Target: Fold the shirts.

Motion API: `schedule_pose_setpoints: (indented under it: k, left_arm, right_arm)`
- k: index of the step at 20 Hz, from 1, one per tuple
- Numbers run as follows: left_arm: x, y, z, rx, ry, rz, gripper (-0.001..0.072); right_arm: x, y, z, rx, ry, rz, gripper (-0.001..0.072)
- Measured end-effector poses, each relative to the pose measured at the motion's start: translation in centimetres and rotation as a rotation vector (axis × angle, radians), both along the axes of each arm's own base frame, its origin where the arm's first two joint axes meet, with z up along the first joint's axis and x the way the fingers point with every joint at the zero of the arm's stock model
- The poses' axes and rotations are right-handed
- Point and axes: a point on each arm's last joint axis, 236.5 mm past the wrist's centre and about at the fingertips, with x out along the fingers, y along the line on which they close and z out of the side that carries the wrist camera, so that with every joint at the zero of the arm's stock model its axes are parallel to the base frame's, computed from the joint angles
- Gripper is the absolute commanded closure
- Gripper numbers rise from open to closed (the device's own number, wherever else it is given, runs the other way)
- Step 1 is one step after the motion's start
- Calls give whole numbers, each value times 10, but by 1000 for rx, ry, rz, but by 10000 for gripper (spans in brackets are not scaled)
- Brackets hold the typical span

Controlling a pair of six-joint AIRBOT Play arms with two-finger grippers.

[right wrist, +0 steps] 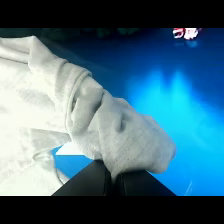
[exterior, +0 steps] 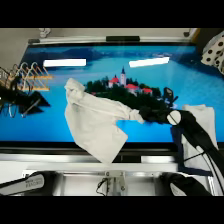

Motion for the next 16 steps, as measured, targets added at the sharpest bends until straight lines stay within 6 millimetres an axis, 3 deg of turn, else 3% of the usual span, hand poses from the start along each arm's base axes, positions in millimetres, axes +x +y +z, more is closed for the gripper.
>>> schedule_pose_setpoints:
  k: [3,6,9,13,14,15,16]
  left_arm:
    - [-65,-37,-33,-79,103,-17,167]
    - [-112,-72,-73,-123,182,-35,167]
    - [-129,-97,-99,-128,174,-45,169]
    - [-115,-140,-107,-160,64,-41,190]
    - [-109,-150,-107,-169,29,-34,270]
    - [-102,-157,-107,-170,-9,-21,401]
    - [-94,-162,-106,-175,-39,-4,616]
  right_arm:
    - [-4,-1,-1,-12,11,13,636]
    - [-8,-1,-2,-14,26,20,636]
    - [-15,0,-5,-14,55,31,636]
    - [-22,1,-7,-13,86,41,636]
    - [-23,1,-7,-10,90,42,636]
    - [-24,2,-7,-7,93,42,636]
    - [-24,3,-7,-3,95,41,636]
